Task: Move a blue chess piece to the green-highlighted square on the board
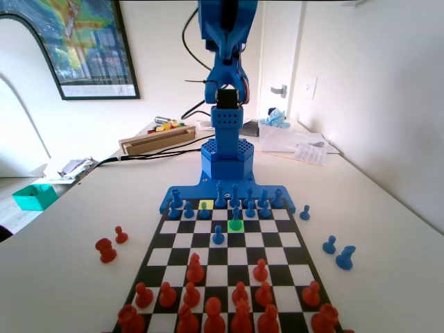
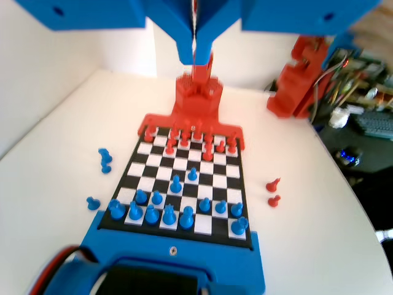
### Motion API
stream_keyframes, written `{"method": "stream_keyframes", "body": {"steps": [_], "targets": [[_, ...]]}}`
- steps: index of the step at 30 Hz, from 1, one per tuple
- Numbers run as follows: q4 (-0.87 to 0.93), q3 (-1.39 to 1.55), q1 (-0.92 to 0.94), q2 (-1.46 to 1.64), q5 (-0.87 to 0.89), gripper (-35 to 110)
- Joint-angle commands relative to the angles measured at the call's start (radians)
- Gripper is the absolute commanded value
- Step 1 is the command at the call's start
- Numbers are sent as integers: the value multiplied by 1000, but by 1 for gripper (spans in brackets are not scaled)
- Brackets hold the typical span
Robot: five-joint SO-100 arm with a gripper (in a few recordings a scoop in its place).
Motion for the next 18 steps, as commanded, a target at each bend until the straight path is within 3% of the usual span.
{"method": "stream_keyframes", "body": {"steps": [1, 10, 18], "targets": [[-26, 83, 14, 112, -14, 3], [-184, 290, 29, 256, 6, 4], [-192, 295, 25, 267, 9, 3]]}}
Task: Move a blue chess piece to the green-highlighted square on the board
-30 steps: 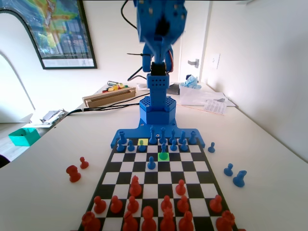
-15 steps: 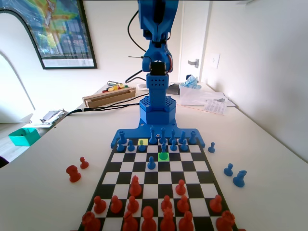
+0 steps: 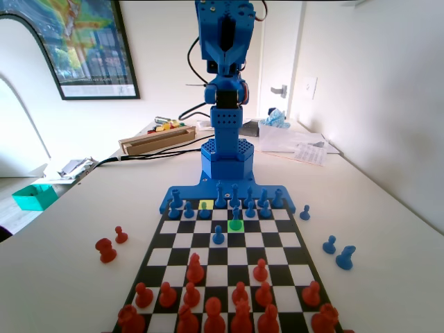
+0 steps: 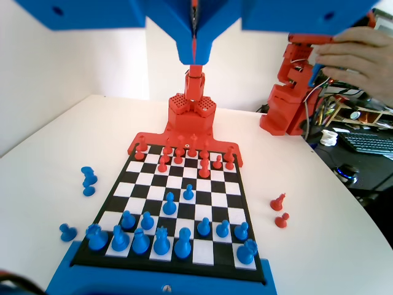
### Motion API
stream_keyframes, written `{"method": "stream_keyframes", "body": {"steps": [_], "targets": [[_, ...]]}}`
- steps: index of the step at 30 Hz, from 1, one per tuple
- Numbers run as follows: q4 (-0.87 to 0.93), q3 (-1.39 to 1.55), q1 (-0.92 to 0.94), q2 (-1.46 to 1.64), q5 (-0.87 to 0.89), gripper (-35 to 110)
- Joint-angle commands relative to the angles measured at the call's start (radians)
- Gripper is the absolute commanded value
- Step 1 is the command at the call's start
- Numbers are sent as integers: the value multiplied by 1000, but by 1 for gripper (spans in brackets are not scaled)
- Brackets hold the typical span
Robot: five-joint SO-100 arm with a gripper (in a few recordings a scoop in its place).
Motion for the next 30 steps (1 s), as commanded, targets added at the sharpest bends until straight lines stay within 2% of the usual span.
{"method": "stream_keyframes", "body": {"steps": [1, 30], "targets": [[-2, 6, 2, 18, -5, 3], [-17, 9, -31, 75, -3, 1]]}}
